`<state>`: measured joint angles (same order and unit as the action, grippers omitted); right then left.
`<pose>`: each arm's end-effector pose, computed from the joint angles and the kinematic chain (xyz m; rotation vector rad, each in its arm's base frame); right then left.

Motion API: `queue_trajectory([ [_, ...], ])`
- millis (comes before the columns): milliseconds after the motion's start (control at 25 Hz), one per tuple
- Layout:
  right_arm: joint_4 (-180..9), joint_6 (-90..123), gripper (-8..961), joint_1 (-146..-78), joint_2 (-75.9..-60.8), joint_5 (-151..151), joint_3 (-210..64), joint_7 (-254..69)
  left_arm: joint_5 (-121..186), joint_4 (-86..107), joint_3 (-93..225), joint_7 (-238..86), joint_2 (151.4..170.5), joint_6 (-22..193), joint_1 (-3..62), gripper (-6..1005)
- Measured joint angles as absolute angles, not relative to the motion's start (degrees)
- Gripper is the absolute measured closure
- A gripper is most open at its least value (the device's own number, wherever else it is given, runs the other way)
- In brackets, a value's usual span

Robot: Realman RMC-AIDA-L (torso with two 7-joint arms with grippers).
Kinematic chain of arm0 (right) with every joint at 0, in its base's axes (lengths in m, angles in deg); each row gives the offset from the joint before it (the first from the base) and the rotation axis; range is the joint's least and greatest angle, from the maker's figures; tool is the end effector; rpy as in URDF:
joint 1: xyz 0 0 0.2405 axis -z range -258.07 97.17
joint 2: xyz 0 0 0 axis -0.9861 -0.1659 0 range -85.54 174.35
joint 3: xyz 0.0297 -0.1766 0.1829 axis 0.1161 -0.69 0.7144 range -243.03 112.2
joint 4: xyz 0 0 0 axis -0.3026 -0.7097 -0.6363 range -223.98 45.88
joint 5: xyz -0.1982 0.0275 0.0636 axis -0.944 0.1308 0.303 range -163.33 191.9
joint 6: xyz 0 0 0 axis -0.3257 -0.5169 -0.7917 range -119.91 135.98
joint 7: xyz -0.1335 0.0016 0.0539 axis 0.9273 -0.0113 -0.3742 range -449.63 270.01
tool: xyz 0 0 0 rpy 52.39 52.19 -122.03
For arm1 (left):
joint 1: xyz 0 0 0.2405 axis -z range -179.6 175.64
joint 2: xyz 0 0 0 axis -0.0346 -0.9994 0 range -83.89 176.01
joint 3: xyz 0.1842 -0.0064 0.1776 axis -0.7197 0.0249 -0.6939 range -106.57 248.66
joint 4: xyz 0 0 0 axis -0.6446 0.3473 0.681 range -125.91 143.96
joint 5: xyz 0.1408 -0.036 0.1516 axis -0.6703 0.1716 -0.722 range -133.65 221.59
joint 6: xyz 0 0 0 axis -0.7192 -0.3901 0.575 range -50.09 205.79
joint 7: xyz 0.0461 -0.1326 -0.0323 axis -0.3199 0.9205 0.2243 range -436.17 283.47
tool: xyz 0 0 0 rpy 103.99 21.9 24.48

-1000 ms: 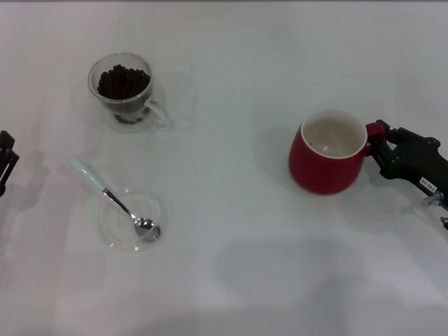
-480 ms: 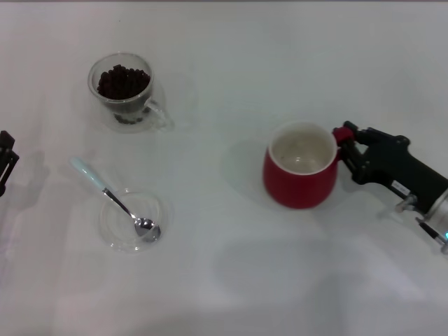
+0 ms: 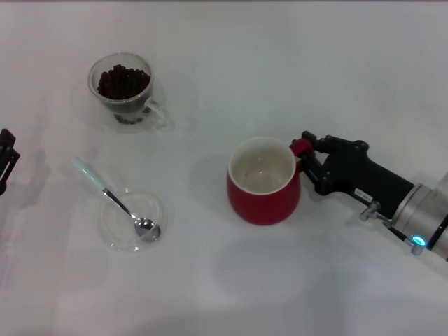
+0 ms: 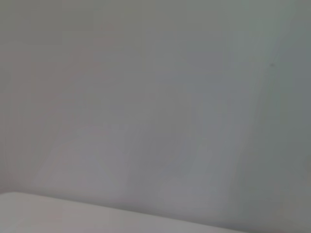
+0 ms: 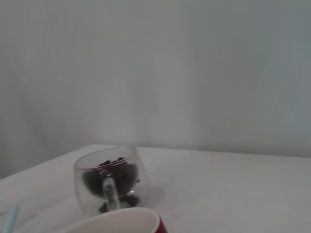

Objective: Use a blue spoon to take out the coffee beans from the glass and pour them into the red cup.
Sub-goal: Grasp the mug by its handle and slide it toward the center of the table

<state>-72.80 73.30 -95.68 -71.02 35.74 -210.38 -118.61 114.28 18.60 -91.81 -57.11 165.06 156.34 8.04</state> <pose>0.3262 0.2439 -0.0837 -2.1897 0.7400 0.7701 -0.3690 0.2201 -0.0320 -1.5895 -0.7730 -0.7929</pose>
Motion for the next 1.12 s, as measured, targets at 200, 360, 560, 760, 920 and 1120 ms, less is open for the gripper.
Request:
queue_trajectory([
  [200, -72.2, 71.6, 759, -96.2, -71.07, 33.8, -210.6, -118.6, 114.3, 18.6, -91.8, -57.1, 165.06, 156.3, 8.4, 125],
  [360, -72.1, 71.1, 762, -96.5, -71.08, 32.4, -210.6, -117.8, 114.3, 18.6, -91.8, -57.1, 165.06, 156.3, 8.3, 125],
  [560, -72.1, 71.1, 766, -96.9, -71.03, 31.2, -210.6, -117.5, 114.3, 18.5, -91.8, -57.1, 165.06, 156.3, 8.1, 125],
  [760, -72.2, 71.1, 743, -97.2, -70.94, 31.1, -210.5, -117.8, 114.3, 18.5, -91.8, -57.1, 165.06, 156.3, 8.0, 126],
  [920, -72.4, 71.3, 633, -97.0, -70.82, 31.2, -210.2, -118.4, 114.3, 18.5, -91.8, -57.1, 165.06, 156.3, 8.0, 126],
  [1120, -74.5, 73.1, 417, -97.5, -70.34, 30.3, -210.5, -124.7, 114.3, 18.5, -91.8, -57.1, 165.06, 156.4, 7.9, 126],
])
